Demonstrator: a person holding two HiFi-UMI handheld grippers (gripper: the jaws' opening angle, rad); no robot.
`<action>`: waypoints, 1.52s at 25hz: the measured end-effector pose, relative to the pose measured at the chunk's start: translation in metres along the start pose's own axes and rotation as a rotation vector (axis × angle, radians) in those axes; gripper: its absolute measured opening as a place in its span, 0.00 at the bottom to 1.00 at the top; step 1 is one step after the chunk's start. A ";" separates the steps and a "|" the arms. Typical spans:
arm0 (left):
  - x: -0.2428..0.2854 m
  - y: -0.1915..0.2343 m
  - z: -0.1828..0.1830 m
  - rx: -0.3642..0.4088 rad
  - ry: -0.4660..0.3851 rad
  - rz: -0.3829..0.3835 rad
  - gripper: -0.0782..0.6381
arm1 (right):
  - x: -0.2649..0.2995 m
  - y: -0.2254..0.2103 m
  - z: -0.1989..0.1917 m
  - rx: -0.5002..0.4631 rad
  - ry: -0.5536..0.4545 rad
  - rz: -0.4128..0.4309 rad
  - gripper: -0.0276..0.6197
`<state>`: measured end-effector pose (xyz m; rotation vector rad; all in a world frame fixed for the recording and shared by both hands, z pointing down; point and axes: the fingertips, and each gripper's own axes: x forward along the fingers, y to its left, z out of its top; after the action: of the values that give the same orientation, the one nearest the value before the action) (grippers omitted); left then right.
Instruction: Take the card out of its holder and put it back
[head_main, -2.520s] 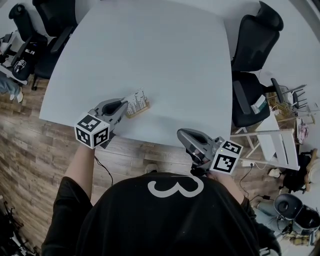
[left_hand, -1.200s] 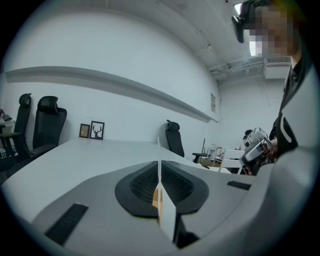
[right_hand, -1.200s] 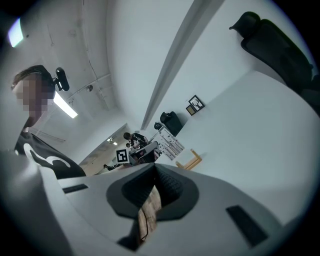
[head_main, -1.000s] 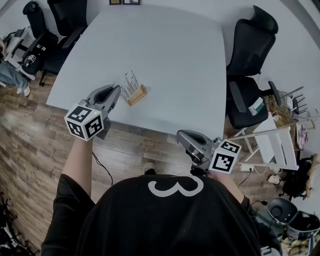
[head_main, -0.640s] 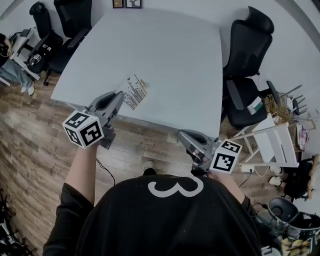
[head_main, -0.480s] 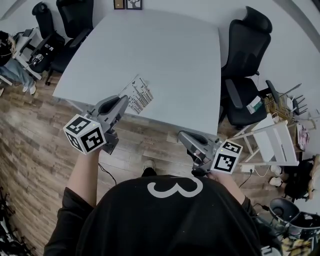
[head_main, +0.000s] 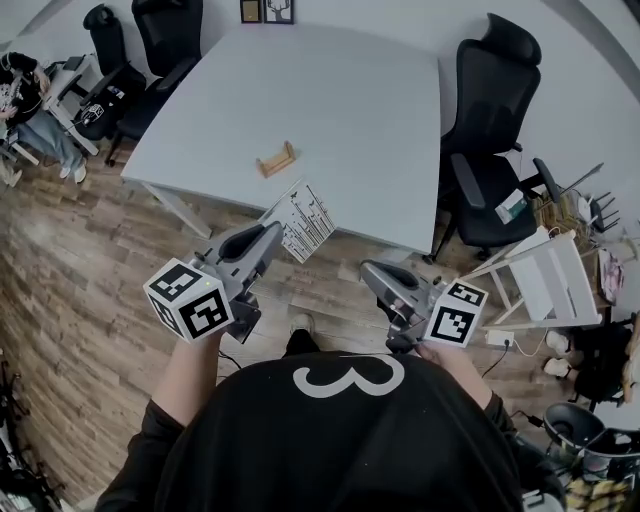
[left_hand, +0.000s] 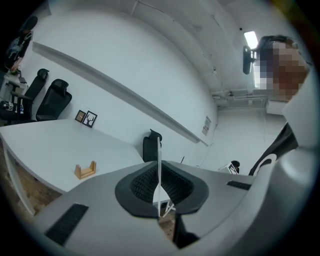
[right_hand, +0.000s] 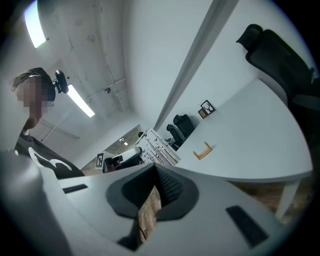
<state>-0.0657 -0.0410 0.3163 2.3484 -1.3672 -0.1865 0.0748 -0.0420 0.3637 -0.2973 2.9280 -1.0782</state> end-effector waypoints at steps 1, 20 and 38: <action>-0.003 -0.007 -0.005 -0.012 -0.001 -0.002 0.14 | -0.004 0.003 -0.002 -0.003 -0.001 0.003 0.06; -0.022 -0.049 -0.017 -0.043 -0.017 -0.002 0.14 | -0.026 0.037 -0.002 -0.040 0.003 0.029 0.06; -0.026 -0.101 -0.024 -0.013 -0.053 -0.013 0.14 | -0.067 0.054 -0.008 -0.081 -0.020 0.072 0.06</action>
<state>0.0096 0.0321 0.2934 2.3578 -1.3720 -0.2623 0.1302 0.0156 0.3314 -0.2012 2.9442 -0.9444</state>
